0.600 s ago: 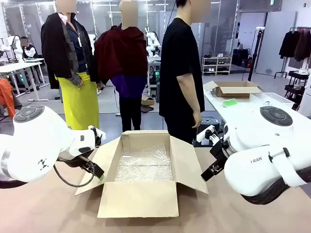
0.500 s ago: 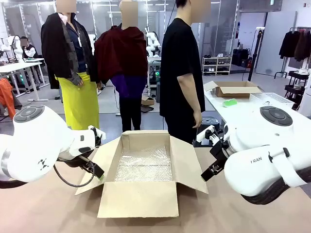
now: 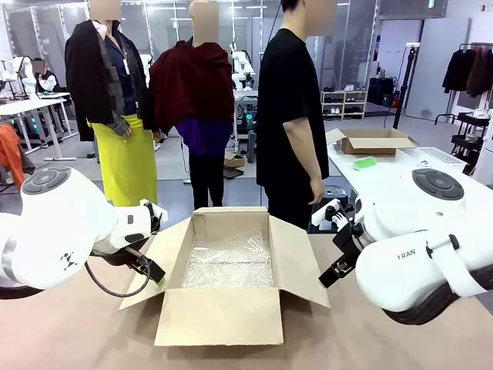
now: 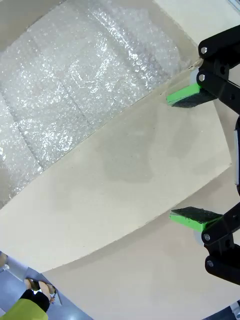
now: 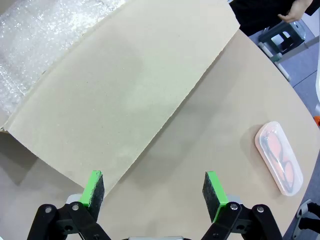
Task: Pack the glasses set securely to prepare it for shipping.
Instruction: Place the Glasses case inside the Package Box.
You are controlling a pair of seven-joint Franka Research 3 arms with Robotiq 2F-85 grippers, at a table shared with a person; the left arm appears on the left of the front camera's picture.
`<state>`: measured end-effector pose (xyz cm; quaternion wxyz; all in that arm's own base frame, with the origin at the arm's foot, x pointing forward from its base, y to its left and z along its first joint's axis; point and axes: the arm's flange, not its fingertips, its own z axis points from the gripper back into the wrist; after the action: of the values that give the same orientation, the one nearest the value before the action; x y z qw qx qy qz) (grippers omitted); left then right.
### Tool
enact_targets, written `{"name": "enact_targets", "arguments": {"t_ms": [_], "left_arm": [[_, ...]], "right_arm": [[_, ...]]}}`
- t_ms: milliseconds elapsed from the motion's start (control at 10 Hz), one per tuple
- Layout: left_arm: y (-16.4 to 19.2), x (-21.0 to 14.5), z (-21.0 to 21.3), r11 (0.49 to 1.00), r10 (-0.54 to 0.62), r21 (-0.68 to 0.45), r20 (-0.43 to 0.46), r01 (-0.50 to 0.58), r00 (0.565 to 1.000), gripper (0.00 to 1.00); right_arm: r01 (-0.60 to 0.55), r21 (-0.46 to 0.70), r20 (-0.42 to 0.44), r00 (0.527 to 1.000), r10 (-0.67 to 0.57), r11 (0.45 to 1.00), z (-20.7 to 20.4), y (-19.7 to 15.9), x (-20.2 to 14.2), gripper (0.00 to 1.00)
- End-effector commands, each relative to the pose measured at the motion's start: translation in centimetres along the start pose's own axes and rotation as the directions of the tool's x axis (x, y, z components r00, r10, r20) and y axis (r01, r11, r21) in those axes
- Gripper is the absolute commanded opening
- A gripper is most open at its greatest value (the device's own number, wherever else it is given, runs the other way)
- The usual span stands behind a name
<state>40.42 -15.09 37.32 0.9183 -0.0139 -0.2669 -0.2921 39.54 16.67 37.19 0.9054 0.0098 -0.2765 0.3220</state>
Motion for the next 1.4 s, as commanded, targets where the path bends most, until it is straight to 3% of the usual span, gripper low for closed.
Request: {"name": "enact_targets", "arguments": {"t_ms": [0, 400, 500, 800, 1100, 1300], "left_arm": [[0.0, 0.0, 0.0, 1.000, 0.000, 0.000, 0.000, 0.000, 1.000, 1.00], [0.0, 0.0, 0.0, 1.000, 0.000, 0.000, 0.000, 0.000, 1.000, 1.00], [0.6, 0.1, 2.6, 0.997, -0.075, 0.025, 0.052, 0.074, 0.996, 1.00], [1.9, -0.5, 13.9, 0.951, -0.273, -0.122, 0.099, 0.284, 0.957, 1.00], [1.6, -2.1, 19.4, 0.897, -0.417, -0.105, 0.119, 0.429, 0.901, 1.00], [0.9, -3.7, 22.0, 0.846, -0.504, -0.110, 0.154, 0.521, 0.850, 1.00]], "right_arm": [[0.002, 0.001, 0.000, 1.000, -0.002, 1.000, 0.0, 0.0, 0.0, 1.00], [0.000, 0.000, 0.000, 1.000, 0.000, 1.000, 0.0, 0.0, 0.0, 1.00], [-0.008, -0.025, 0.014, 1.000, 0.009, 1.000, 1.0, -1.5, 0.8, 1.00], [-0.029, 0.004, 0.009, 1.000, 0.029, 1.000, 5.4, -9.8, 3.3, 1.00], [-0.183, 0.052, -0.053, 0.981, 0.186, 0.982, 6.0, -17.1, 4.6, 1.00], [-0.322, 0.118, -0.103, 0.937, 0.334, 0.939, 5.2, -19.7, 4.4, 1.00]]}}
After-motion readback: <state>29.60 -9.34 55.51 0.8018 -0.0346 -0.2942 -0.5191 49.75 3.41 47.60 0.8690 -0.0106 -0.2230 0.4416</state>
